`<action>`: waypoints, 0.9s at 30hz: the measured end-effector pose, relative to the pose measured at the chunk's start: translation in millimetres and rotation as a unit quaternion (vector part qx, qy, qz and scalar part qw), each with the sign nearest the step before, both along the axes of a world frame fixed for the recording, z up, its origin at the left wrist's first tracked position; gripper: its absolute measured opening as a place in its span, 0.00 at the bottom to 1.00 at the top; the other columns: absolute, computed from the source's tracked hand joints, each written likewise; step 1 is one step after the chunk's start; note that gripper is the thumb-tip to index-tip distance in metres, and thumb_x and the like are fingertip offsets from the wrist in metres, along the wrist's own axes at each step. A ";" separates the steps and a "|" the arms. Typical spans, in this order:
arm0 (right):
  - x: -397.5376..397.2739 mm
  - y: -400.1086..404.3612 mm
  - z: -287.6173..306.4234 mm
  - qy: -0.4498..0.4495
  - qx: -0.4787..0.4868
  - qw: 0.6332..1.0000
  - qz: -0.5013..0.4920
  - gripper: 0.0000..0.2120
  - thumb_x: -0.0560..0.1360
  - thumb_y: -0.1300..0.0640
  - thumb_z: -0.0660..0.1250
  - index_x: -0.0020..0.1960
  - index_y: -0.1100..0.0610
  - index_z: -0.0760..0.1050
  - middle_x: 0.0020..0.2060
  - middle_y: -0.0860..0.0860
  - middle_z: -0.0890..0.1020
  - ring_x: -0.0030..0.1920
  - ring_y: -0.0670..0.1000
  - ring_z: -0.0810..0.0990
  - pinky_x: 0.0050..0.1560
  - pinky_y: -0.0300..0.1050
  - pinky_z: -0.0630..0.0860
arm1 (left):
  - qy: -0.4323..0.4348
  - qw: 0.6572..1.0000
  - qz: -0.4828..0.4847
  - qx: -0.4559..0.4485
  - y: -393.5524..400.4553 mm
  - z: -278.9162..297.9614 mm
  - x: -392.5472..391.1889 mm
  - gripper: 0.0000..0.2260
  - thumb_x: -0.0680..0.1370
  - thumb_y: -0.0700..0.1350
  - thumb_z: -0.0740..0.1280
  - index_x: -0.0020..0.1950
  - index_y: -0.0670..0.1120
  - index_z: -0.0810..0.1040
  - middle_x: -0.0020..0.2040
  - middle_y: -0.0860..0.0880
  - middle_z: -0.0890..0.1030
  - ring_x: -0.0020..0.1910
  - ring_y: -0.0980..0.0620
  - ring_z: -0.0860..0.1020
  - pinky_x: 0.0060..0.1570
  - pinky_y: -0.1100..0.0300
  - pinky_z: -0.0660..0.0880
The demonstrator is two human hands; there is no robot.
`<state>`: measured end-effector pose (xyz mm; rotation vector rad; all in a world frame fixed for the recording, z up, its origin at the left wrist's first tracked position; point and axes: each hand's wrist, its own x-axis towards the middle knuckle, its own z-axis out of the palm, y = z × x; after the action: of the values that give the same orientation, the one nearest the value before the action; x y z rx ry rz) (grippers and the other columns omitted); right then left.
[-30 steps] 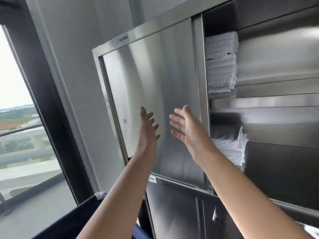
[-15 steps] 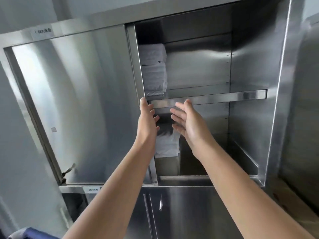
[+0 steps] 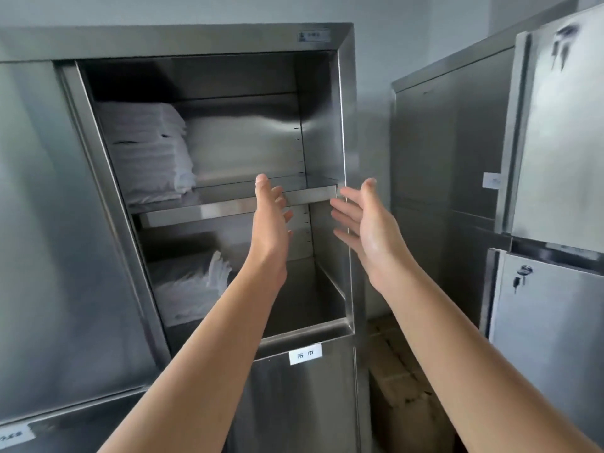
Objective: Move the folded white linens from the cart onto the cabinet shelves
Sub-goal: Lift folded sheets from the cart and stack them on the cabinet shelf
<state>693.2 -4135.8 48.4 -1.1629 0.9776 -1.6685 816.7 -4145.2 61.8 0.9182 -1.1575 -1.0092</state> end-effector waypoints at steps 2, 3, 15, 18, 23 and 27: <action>-28.4 9.0 2.1 -0.009 -0.004 1.000 -0.013 0.29 0.84 0.40 0.45 0.75 0.55 0.67 0.70 0.53 0.74 0.70 0.51 0.73 0.72 0.53 0.67 | -0.002 1.000 -0.015 -0.005 3.0 0.7 -26.3 0.29 0.83 0.64 0.47 0.76 0.50 0.68 0.73 0.50 0.72 0.68 0.50 0.73 0.72 0.45 0.65; -42.0 12.8 2.4 -0.010 -0.007 1.000 -0.024 0.29 0.84 0.40 0.45 0.75 0.55 0.67 0.70 0.52 0.75 0.69 0.50 0.73 0.72 0.52 0.68 | 0.000 1.000 -0.023 -0.006 4.2 1.7 -38.9 0.29 0.83 0.64 0.47 0.76 0.50 0.68 0.73 0.49 0.72 0.68 0.50 0.73 0.72 0.46 0.66; -174.3 54.5 -11.5 -0.015 -0.002 0.987 -0.158 0.33 0.82 0.35 0.41 0.74 0.53 0.69 0.67 0.52 0.77 0.65 0.49 0.75 0.68 0.47 0.70 | 0.019 0.988 -0.153 -0.008 9.9 -7.4 -176.1 0.28 0.83 0.65 0.46 0.73 0.51 0.71 0.72 0.49 0.73 0.65 0.51 0.75 0.71 0.45 0.66; -204.3 67.1 -10.7 -0.008 -0.002 0.979 -0.206 0.33 0.82 0.35 0.41 0.74 0.53 0.69 0.69 0.52 0.76 0.67 0.50 0.75 0.68 0.47 0.69 | 0.026 0.979 -0.201 -0.010 8.0 -6.3 -210.8 0.29 0.83 0.65 0.46 0.73 0.52 0.71 0.72 0.49 0.73 0.65 0.52 0.75 0.71 0.45 0.67; -241.9 90.1 -6.5 -0.015 -0.004 0.959 -0.282 0.34 0.82 0.36 0.41 0.74 0.55 0.68 0.68 0.53 0.76 0.68 0.51 0.75 0.72 0.52 0.67 | 0.037 0.961 -0.276 0.007 14.2 -9.3 -263.4 0.28 0.83 0.65 0.47 0.75 0.52 0.68 0.72 0.48 0.73 0.66 0.50 0.75 0.72 0.44 0.67; -266.5 106.1 -2.9 -0.026 -0.008 0.937 -0.349 0.33 0.82 0.36 0.42 0.74 0.55 0.69 0.66 0.54 0.78 0.66 0.51 0.76 0.72 0.52 0.68 | 0.050 0.940 -0.337 0.018 17.1 -7.0 -296.5 0.28 0.83 0.64 0.48 0.78 0.52 0.63 0.72 0.48 0.73 0.68 0.49 0.74 0.73 0.45 0.65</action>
<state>426.7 -4029.7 45.5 -0.8102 1.4524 -2.2415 520.3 -4128.1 54.9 0.4826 -1.4030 -1.6103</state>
